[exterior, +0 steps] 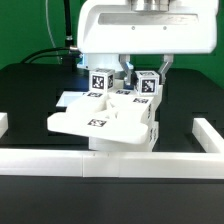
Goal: Assemble chair
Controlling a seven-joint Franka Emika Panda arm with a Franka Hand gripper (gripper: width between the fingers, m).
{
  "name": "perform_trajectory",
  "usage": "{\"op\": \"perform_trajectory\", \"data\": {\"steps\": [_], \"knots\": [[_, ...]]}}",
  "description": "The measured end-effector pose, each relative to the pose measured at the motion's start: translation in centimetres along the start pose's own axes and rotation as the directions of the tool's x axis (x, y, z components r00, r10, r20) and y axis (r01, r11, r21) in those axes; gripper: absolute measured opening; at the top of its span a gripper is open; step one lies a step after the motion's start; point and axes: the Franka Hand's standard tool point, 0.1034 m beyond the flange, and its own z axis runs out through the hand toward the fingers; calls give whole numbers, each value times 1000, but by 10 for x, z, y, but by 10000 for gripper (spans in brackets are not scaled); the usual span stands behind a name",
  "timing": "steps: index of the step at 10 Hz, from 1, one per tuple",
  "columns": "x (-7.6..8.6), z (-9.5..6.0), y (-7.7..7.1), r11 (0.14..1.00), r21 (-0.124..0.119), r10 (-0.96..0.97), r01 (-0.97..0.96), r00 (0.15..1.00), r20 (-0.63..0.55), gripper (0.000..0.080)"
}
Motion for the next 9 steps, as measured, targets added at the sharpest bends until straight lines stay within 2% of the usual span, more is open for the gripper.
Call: {"op": "perform_trajectory", "data": {"steps": [3,4,5,7,8,9], "knots": [[0,0,-1,980,2,199,-199,980,1,284],[0,0,-3,943,6,334,-334,943,1,284],[0,1,-12,832,20,554,-554,832,-2,285],[2,2,-21,645,29,763,-763,646,18,285],[3,2,-21,579,36,814,-814,580,28,285],[3,2,-21,579,37,814,-815,580,28,285]]}}
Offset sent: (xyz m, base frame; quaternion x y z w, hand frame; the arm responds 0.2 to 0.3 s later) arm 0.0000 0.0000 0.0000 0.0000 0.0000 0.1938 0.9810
